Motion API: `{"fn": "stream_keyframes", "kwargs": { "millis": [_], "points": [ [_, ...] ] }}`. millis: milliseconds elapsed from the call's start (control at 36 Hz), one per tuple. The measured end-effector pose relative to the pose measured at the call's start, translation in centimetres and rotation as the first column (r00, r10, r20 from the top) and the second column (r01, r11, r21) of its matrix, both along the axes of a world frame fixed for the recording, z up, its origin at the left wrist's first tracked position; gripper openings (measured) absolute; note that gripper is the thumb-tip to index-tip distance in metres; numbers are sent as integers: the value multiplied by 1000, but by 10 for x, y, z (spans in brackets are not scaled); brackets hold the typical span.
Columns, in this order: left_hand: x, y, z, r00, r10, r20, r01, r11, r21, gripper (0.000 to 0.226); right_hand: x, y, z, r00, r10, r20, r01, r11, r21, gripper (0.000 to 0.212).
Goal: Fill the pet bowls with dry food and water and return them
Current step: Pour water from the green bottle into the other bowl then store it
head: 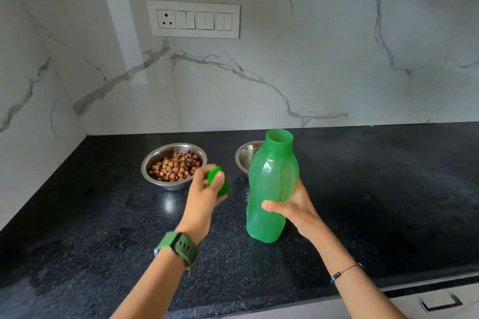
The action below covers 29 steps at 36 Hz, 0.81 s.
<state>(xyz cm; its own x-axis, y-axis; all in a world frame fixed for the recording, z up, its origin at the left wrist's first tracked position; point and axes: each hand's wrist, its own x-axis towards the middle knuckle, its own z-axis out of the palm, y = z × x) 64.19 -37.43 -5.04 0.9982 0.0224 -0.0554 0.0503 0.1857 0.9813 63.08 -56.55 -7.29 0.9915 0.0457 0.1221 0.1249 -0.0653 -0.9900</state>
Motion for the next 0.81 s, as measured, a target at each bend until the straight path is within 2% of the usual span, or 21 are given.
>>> {"fn": "stream_keyframes", "kwargs": {
  "millis": [83, 222, 333, 389, 472, 583, 667, 806],
  "points": [
    [-13, 1, -35, 999, 33, -37, -33, 999, -2, 19, 3, -3, 3, 998, -56, 5, 56, 998, 19, 84],
    [-23, -7, -71, 998, 68, 13, -69, 965, 253, 30, 9, -15, 24, 985, -159, 59, 159, 987, 14, 86],
    [-25, -13, -88, 993, 13, 117, -57, 925, 375, 35, 12, -27, 49, 981, -163, 106, 178, 972, -154, 87],
    [-24, -13, -96, 984, -29, 173, -59, 873, 484, 33, 14, -33, 57, 978, -177, 109, 202, 931, -303, 92],
    [-22, -12, -104, 982, -28, 188, -87, 815, 573, 15, 18, -42, 64, 975, -200, 98, 222, 856, -467, 91],
    [-22, -12, -111, 980, 21, 197, -136, 792, 595, 22, 20, -54, 67, 966, -249, 66, 238, 765, -598, 91],
    [-23, -14, -117, 983, -10, 182, -114, 747, 655, 15, 22, -62, 67, 963, -265, 57, 230, 686, -691, 94],
    [-21, -17, -116, 985, -52, 165, -81, 707, 703, 29, 25, -74, 62, 959, -274, 69, 211, 533, -820, 97]
  ]
}}
